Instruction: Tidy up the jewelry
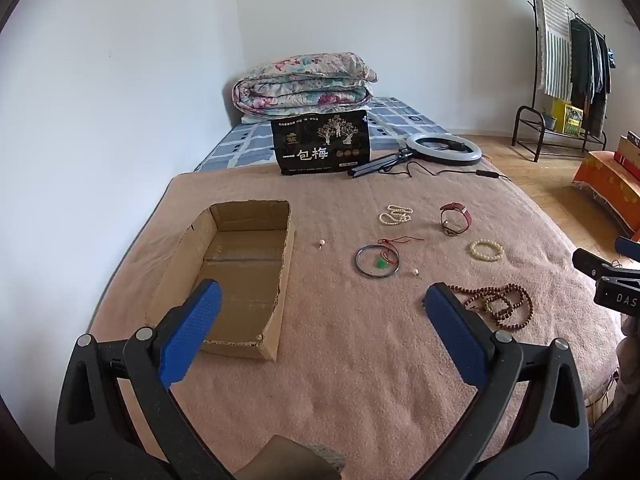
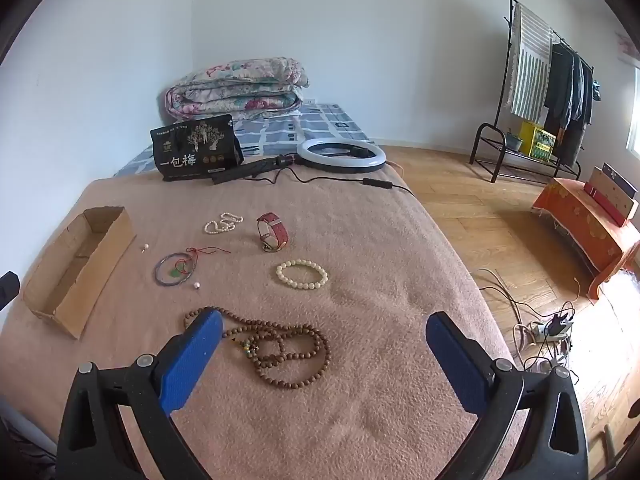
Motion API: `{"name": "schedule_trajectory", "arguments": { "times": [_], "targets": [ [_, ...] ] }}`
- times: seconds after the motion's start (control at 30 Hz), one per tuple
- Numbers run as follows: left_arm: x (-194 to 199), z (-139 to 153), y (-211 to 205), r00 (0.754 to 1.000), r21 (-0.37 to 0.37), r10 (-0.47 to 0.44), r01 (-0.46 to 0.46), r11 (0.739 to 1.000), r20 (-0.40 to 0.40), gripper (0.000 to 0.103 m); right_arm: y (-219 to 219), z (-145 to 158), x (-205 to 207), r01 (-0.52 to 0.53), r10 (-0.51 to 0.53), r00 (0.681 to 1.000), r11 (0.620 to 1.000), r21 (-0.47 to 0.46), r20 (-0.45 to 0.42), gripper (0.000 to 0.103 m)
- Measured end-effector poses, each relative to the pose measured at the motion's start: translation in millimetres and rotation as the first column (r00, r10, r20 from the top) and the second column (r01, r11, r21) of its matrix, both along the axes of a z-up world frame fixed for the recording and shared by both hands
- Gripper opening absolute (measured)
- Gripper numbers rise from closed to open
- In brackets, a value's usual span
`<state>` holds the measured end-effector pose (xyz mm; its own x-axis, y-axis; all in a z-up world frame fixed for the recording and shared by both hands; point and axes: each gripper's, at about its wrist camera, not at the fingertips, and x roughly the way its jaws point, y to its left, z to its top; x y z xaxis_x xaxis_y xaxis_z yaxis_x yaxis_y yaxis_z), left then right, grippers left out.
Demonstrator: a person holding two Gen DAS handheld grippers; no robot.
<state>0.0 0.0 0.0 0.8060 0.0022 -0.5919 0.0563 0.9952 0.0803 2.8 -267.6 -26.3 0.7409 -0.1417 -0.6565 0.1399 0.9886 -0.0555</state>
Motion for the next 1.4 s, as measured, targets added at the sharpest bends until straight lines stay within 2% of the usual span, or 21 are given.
{"name": "schedule_trajectory", "arguments": {
  "times": [1.4],
  "targets": [
    [1.1,-0.2,1.7,1.000,-0.016,-0.003,0.003,1.000,-0.004,0.103,2.0,3.0,-1.7,-0.007,0.007,1.000,1.000,-0.008,0.011,0.103]
  ]
}}
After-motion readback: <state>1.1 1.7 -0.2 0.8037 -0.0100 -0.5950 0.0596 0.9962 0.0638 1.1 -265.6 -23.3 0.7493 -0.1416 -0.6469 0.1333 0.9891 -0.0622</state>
